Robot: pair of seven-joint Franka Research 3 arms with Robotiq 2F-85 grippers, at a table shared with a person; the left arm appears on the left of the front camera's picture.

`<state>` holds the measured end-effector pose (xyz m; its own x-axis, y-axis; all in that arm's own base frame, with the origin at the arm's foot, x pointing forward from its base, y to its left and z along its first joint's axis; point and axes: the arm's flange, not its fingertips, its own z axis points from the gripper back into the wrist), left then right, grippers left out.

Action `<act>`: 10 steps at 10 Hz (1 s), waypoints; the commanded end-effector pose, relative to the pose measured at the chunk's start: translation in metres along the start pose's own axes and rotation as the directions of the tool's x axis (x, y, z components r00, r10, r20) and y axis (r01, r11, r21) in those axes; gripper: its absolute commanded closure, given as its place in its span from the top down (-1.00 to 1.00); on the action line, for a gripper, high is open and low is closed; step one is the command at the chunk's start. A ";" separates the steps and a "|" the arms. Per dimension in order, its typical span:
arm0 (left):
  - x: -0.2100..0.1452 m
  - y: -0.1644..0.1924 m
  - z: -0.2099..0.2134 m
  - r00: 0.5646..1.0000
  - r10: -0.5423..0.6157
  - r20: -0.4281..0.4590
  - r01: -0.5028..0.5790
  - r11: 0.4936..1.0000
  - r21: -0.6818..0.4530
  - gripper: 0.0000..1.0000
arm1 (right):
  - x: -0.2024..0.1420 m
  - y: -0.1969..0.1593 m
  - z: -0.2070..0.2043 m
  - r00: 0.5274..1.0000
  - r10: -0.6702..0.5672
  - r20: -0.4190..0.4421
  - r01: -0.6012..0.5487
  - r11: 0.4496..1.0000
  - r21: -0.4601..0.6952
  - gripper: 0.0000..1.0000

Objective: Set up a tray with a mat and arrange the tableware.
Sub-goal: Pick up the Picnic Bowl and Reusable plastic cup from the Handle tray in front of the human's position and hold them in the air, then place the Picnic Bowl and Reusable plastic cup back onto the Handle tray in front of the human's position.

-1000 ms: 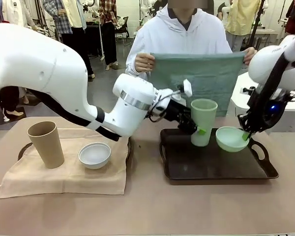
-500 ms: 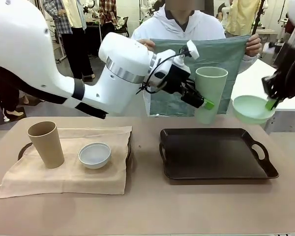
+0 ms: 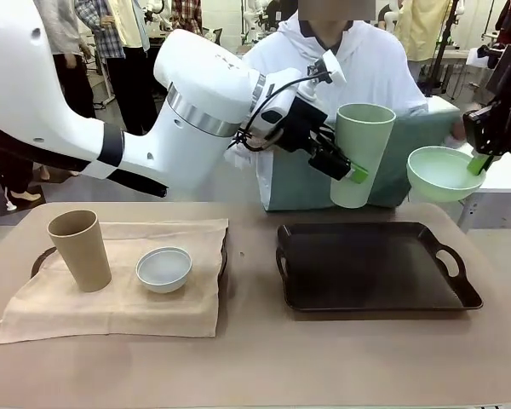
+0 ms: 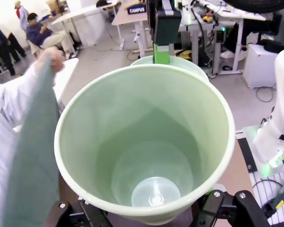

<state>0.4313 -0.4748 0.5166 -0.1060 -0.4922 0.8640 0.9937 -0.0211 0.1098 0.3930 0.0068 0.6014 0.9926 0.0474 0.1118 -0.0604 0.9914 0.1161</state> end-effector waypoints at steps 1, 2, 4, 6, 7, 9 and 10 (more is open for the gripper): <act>-0.001 0.005 -0.006 1.000 -0.002 0.010 0.002 1.000 -0.011 0.38 | -0.002 0.000 0.002 1.000 0.001 0.004 -0.001 1.000 -0.002 -1.00; -0.001 0.005 -0.006 1.000 -0.002 0.010 0.002 1.000 -0.011 0.38 | -0.002 0.000 0.002 1.000 0.001 0.004 -0.001 1.000 -0.002 -1.00; -0.001 0.005 -0.006 1.000 -0.002 0.010 0.002 1.000 -0.011 0.38 | -0.002 0.000 0.002 1.000 0.001 0.004 -0.001 1.000 -0.002 -1.00; -0.001 0.005 -0.006 1.000 -0.002 0.010 0.002 1.000 -0.011 0.38 | -0.002 0.000 0.002 1.000 0.001 0.004 -0.001 1.000 -0.002 -1.00; -0.001 0.005 -0.006 1.000 -0.002 0.010 0.002 1.000 -0.011 0.38 | -0.002 0.000 0.002 1.000 0.001 0.004 -0.001 1.000 -0.002 -1.00; -0.001 0.005 -0.006 1.000 -0.002 0.010 0.002 1.000 -0.011 0.38 | -0.002 0.000 0.002 1.000 0.001 0.004 -0.001 1.000 -0.002 -1.00; -0.001 0.005 -0.006 1.000 -0.002 0.010 0.002 1.000 -0.011 0.38 | -0.002 0.000 0.002 1.000 0.001 0.004 -0.001 1.000 -0.002 -1.00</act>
<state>0.4367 -0.4782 0.5108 -0.0959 -0.4892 0.8669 0.9949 -0.0213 0.0981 0.3927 0.0066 0.6018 0.9925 0.0471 0.1130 -0.0603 0.9914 0.1162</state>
